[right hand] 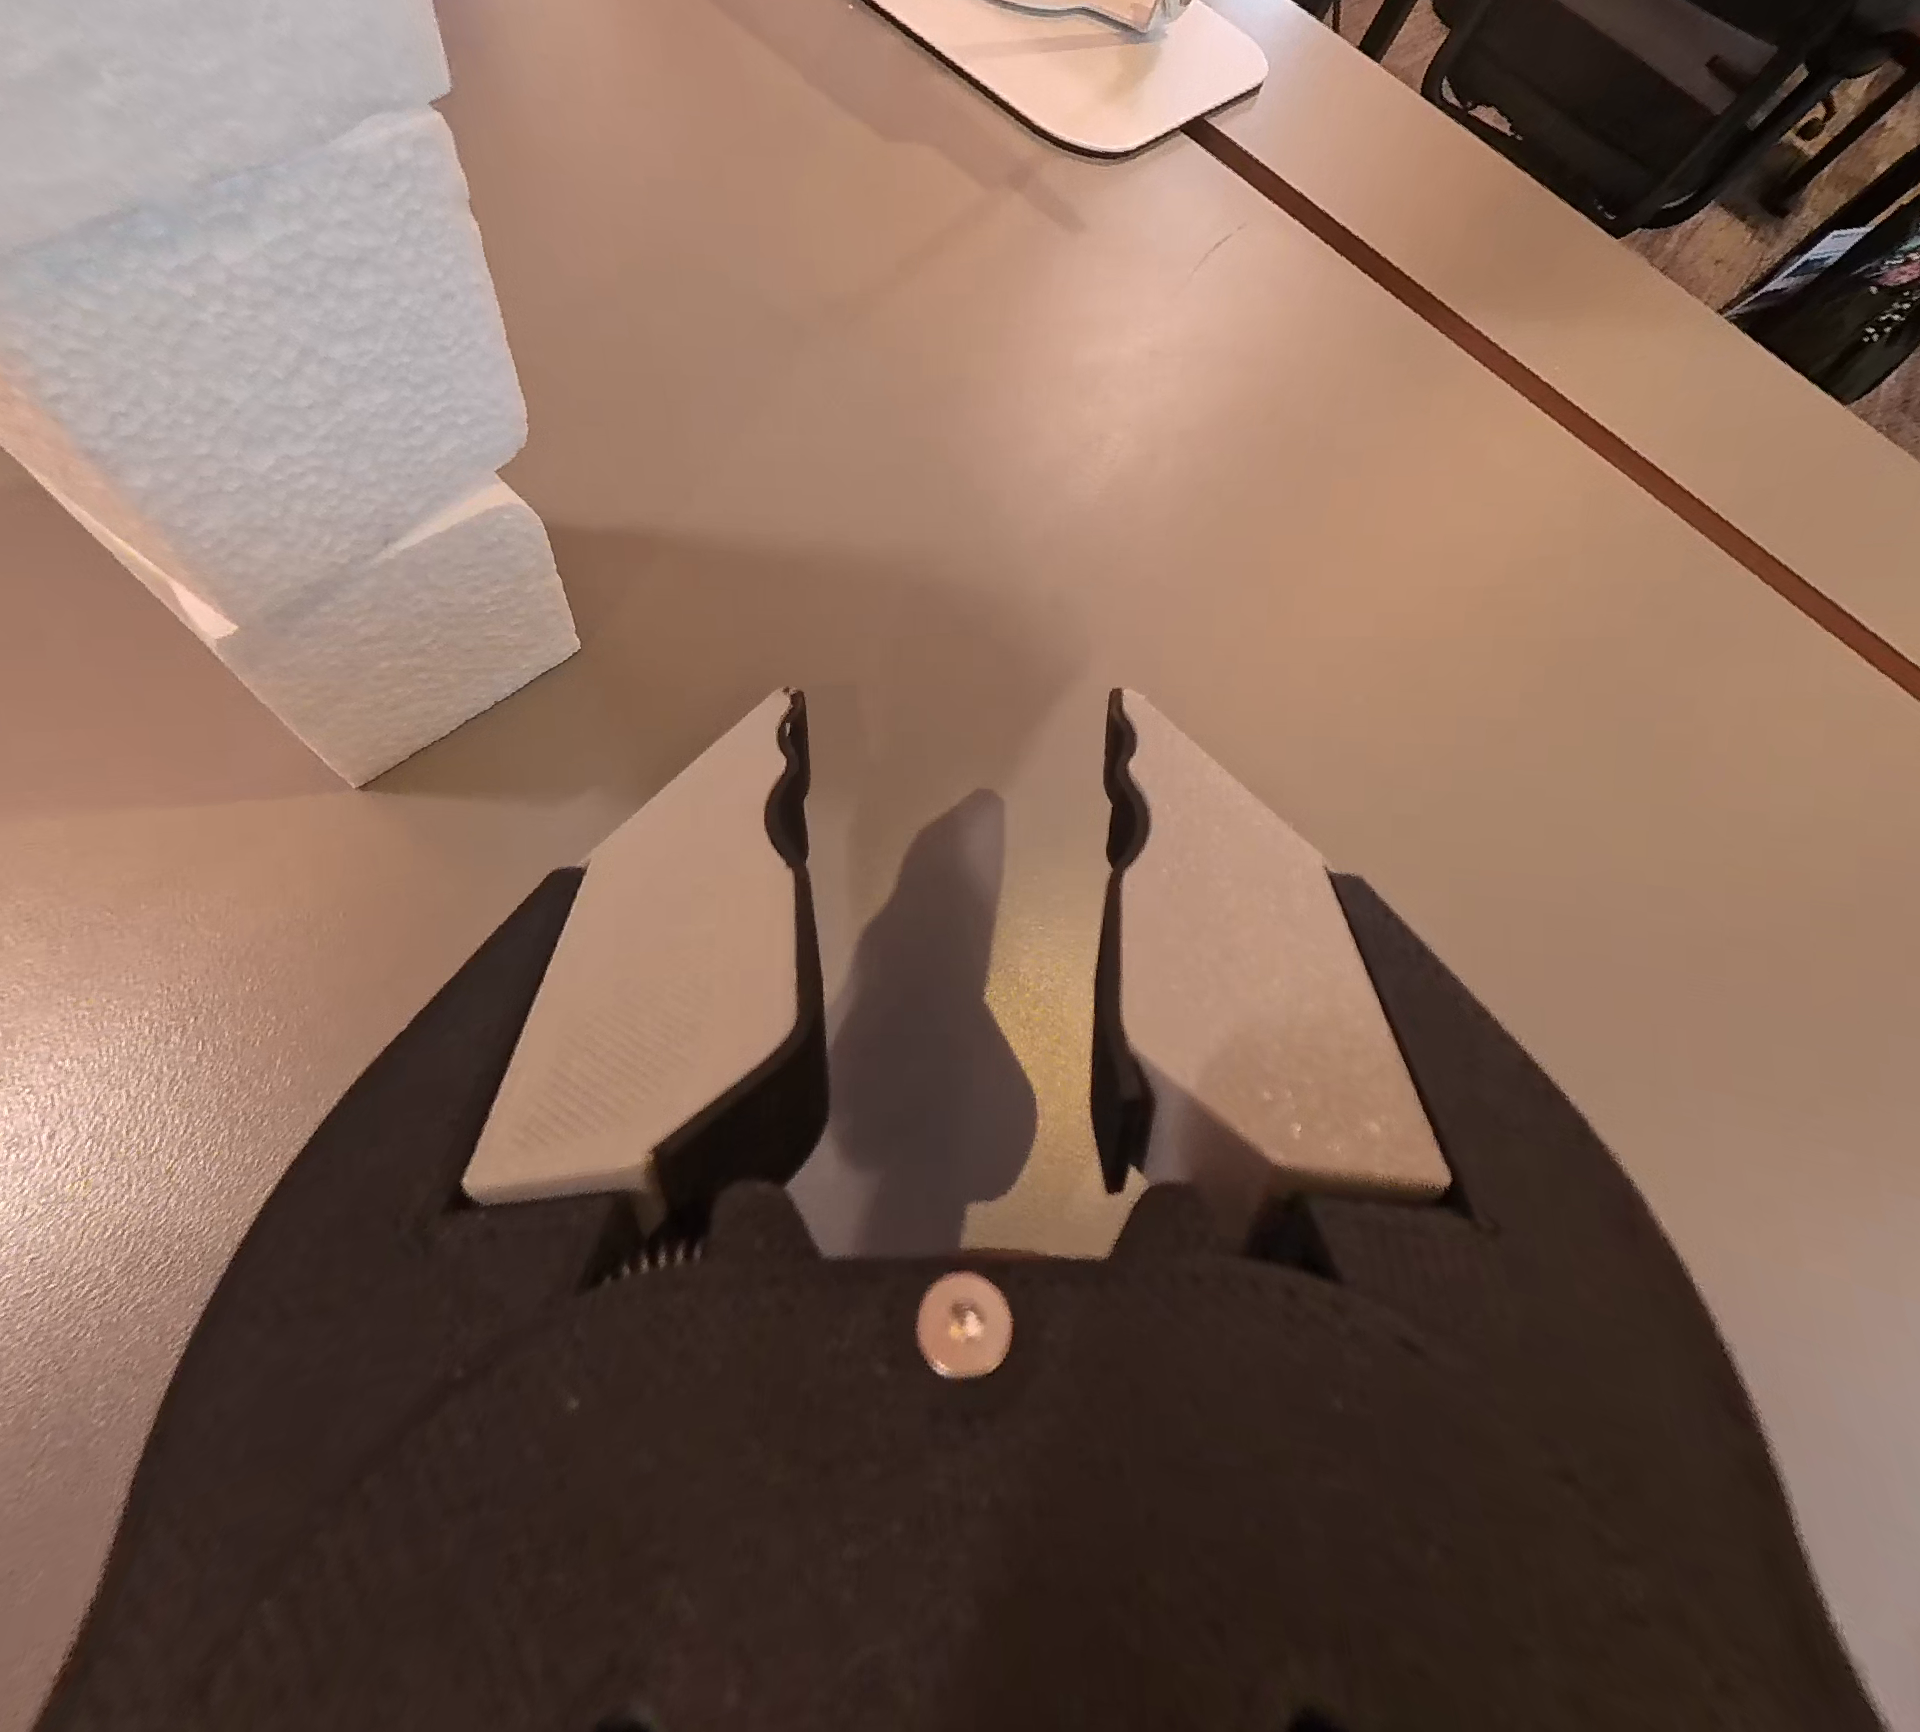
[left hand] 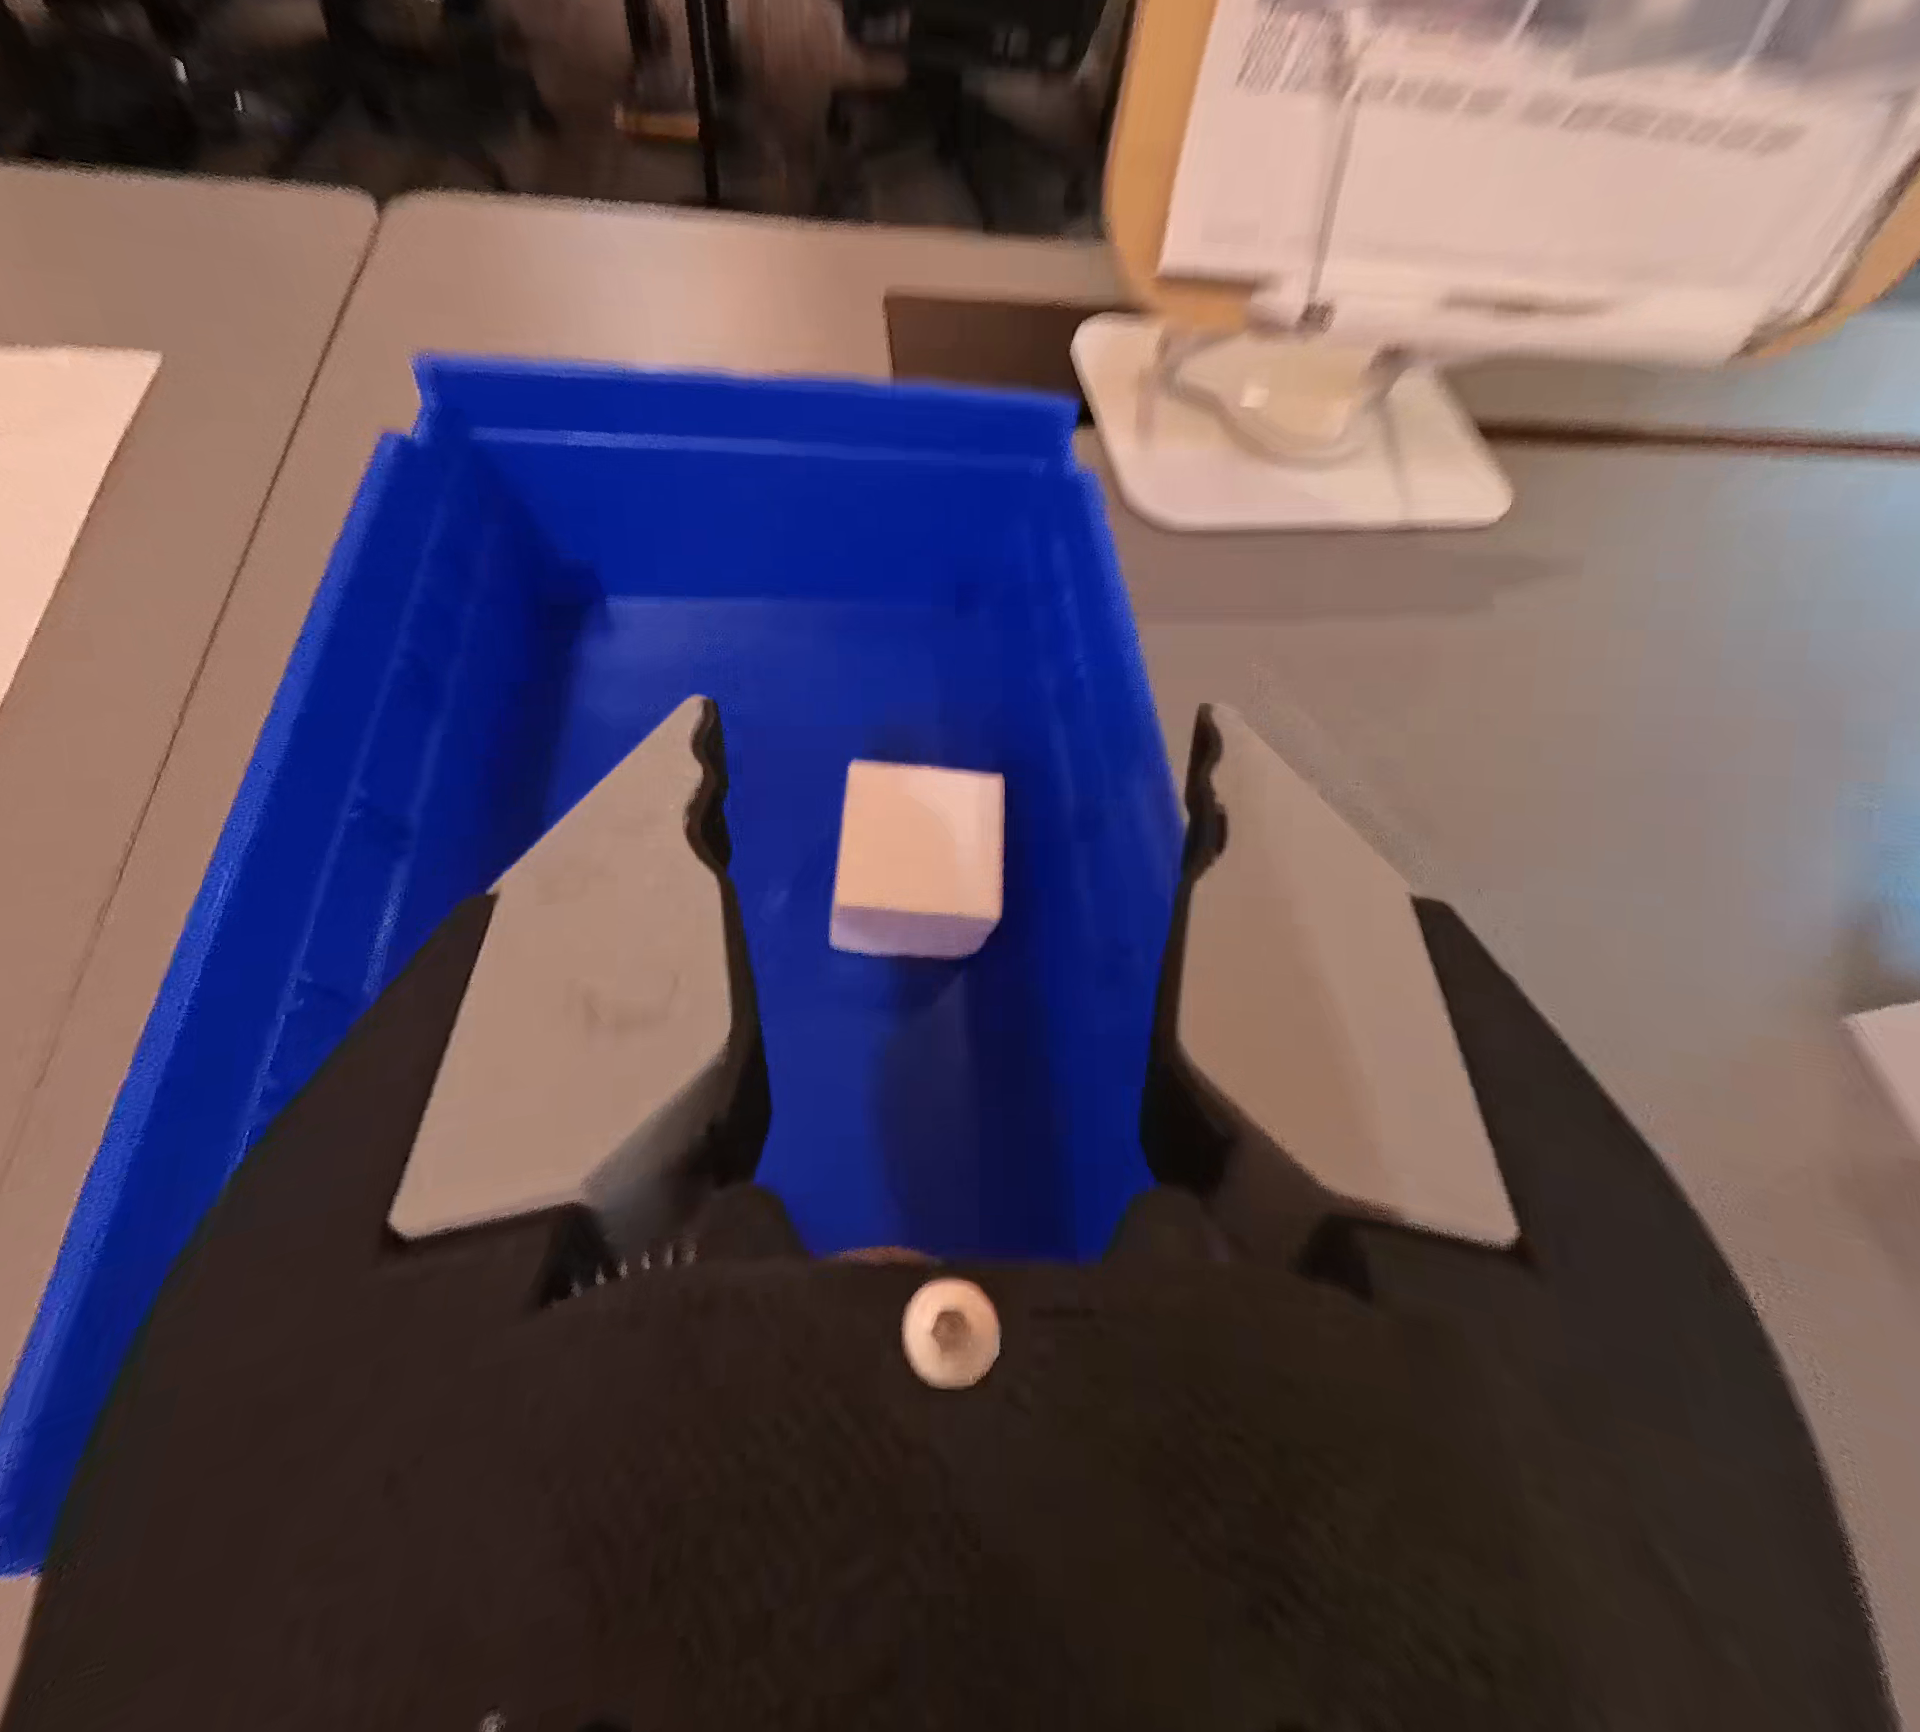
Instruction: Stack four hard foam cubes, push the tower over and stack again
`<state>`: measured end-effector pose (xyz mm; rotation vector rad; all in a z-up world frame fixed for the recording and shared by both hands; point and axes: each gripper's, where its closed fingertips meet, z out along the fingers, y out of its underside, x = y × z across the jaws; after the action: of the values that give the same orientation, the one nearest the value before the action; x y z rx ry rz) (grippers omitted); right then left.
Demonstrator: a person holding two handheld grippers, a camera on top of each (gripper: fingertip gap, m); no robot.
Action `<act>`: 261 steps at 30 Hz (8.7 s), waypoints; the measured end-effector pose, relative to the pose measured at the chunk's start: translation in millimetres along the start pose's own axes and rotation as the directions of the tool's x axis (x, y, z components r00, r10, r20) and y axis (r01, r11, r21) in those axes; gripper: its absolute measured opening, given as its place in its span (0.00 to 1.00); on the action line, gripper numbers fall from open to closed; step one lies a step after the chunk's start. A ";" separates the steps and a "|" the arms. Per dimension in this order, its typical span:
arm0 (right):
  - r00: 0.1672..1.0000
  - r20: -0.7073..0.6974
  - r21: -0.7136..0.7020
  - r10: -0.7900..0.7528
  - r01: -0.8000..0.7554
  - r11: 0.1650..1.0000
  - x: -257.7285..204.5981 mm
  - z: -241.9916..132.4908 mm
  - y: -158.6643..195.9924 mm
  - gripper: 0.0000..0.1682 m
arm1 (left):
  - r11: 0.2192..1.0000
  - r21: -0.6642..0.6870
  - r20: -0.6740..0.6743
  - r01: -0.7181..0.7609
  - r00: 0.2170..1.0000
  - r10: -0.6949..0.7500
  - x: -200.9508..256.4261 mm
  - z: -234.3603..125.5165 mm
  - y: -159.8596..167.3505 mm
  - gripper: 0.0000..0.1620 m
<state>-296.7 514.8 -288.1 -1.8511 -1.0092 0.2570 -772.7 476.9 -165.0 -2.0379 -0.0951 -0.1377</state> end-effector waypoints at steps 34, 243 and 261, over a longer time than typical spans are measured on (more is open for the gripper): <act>1.000 -0.007 -0.002 -0.005 0.005 1.000 0.0 -0.3 0.7 0.32 | 0.903 0.005 -0.592 -0.430 0.726 0.349 221.6 -36.2 -13.6 0.36; 0.962 0.019 0.024 -0.271 0.271 0.962 -44.0 -31.8 -43.9 0.00 | 0.957 -0.033 -0.264 -0.288 0.926 0.270 179.8 36.6 75.0 0.00; 0.956 0.049 -0.048 -0.291 0.293 0.955 -88.6 9.6 -89.8 0.00 | 0.952 -0.153 -0.187 -0.266 0.954 0.236 127.9 -3.9 174.6 0.01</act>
<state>-405.7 472.3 -240.1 -1.7221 -1.3135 0.0908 -623.9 395.3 -299.5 -2.1864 0.2917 -0.1595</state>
